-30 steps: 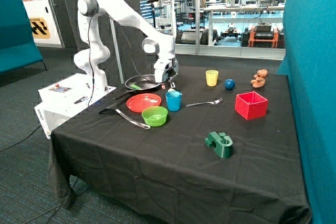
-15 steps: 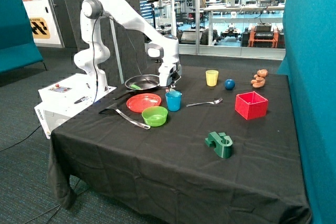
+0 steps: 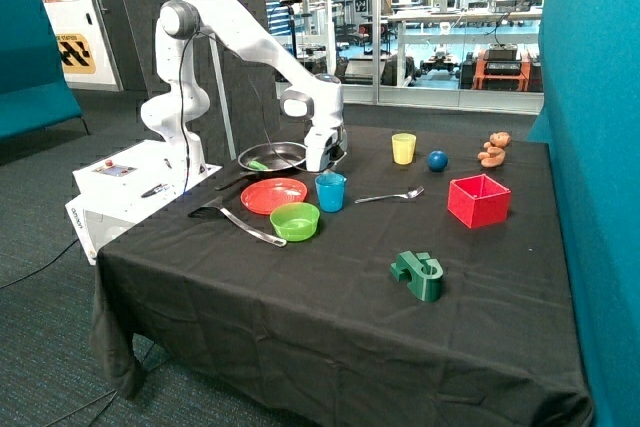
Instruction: Cook the vegetables
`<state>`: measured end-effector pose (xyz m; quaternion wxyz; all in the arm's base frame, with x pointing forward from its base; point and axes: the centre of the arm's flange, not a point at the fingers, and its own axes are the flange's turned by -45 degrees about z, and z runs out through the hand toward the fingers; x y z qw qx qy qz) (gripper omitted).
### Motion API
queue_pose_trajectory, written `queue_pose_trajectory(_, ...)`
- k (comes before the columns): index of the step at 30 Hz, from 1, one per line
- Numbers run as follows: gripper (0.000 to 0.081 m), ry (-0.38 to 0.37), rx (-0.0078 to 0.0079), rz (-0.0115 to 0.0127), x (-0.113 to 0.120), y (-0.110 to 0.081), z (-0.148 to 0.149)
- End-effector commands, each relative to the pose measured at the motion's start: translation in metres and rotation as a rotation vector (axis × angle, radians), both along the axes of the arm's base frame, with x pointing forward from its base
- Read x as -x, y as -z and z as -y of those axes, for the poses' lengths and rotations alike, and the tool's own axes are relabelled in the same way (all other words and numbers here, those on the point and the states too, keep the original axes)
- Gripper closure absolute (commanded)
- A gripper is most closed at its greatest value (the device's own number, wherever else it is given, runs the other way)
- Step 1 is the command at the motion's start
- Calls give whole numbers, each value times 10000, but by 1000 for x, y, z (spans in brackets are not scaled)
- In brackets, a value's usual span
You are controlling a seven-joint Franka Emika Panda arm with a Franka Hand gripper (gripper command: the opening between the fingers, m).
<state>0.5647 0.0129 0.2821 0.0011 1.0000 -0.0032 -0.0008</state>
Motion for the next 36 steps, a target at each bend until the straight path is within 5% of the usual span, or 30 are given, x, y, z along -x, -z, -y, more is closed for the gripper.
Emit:
queue_pose_trajectory(1,50,-161,-22,16,-5,8,2)
queue_pose_trajectory(11,152,-177,-22,16,-11,11,4)
queue_pose_trajectory(16,381,-161,-22,16,-10,15,6)
queue_pose_trajectory(20,489,-161,-22,16,-9,17,7)
queue_pose_trajectory(24,766,-175,-22,16,-8,17,7)
queue_pose_trajectory(36,808,-298,-22,16,-6,17,3)
